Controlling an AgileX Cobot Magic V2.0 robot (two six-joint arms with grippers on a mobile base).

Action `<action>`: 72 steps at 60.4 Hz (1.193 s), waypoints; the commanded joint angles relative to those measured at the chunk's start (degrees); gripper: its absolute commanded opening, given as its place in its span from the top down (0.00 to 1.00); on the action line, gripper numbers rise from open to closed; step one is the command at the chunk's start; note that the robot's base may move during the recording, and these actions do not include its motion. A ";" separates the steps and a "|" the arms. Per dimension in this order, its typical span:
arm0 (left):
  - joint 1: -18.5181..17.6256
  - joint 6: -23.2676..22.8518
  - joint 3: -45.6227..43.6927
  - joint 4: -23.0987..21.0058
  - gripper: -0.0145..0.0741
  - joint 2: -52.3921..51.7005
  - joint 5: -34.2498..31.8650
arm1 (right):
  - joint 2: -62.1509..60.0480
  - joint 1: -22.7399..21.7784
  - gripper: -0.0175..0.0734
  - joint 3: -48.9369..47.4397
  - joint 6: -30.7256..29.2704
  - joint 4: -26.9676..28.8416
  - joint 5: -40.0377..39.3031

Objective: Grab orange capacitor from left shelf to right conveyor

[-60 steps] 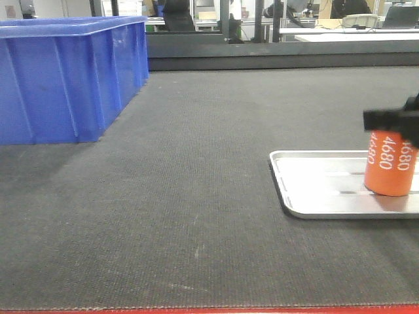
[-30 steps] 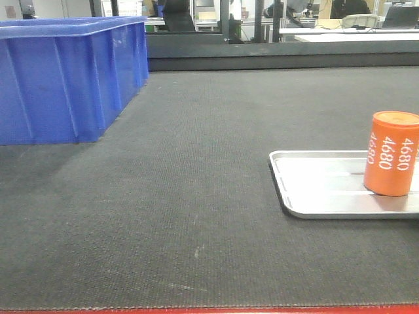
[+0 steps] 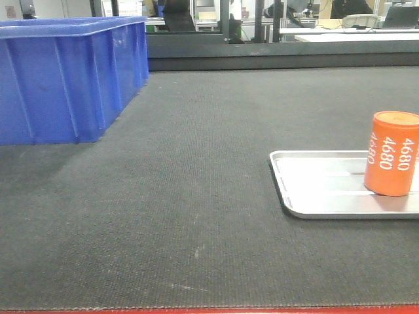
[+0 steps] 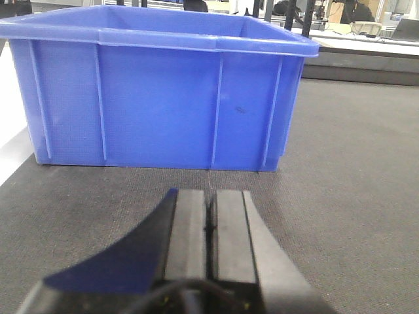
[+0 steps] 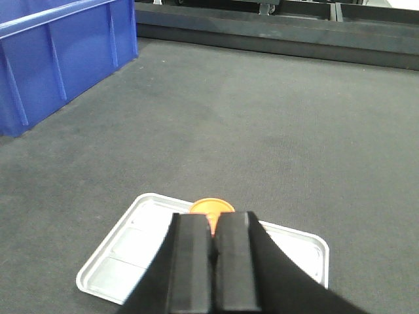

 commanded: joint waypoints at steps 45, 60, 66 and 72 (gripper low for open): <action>0.11 -0.08 -0.30 0.00 0.95 -1.12 -5.12 | -15.74 -17.29 0.76 15.41 -3.23 5.60 -9.74; 0.11 -0.08 -0.30 0.00 0.95 -1.12 -5.12 | -19.47 -18.62 0.76 22.79 -3.23 5.60 -11.62; 0.11 -0.08 -0.30 0.00 0.95 -1.12 -5.12 | -19.47 -18.62 0.76 22.79 -3.23 5.60 -12.46; 0.11 -0.08 -0.30 0.00 0.95 -1.12 -5.12 | -19.47 -18.62 0.76 22.79 -3.23 5.60 -12.74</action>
